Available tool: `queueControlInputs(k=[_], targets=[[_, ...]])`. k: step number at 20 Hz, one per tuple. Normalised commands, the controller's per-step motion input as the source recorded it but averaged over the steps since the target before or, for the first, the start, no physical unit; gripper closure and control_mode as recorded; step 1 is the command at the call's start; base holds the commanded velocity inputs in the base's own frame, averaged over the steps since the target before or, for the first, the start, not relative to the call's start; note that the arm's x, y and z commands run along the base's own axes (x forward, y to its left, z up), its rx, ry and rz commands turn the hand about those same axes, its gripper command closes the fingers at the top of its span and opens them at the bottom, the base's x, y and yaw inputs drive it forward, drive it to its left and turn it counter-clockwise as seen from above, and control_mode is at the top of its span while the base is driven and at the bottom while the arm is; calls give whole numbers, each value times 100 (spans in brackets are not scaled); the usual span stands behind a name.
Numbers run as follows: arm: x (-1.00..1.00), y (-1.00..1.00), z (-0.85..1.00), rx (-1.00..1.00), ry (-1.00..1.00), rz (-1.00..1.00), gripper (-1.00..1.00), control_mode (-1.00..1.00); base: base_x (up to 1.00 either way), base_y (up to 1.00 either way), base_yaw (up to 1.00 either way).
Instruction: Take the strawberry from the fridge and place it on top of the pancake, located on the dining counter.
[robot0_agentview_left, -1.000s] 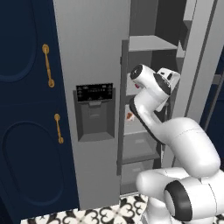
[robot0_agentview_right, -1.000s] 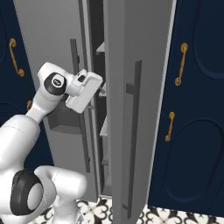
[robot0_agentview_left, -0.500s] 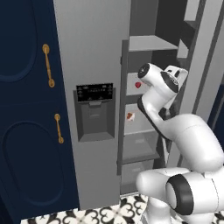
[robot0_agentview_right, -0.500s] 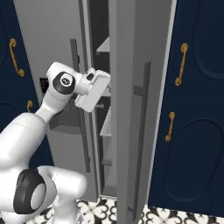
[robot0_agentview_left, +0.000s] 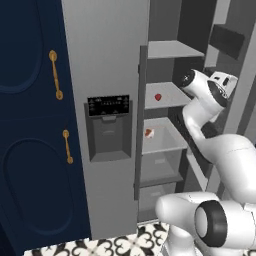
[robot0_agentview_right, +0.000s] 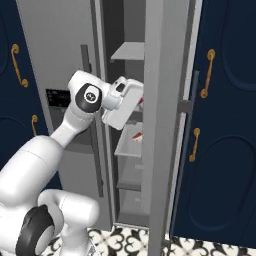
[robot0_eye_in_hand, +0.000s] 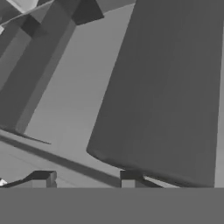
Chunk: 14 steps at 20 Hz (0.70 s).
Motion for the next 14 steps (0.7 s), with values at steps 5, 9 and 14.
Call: queueControlInputs(k=[5, 9, 14], targets=[[0, -78, -13, 0, 0, 0, -100, -100, 0, 0, 0], [-1, 3, 0, 0, 0, 3, -100, -100, 0, 0, 0], [-2, 70, 0, -1, -1, 9, -100, -100, 0, 0, 0]])
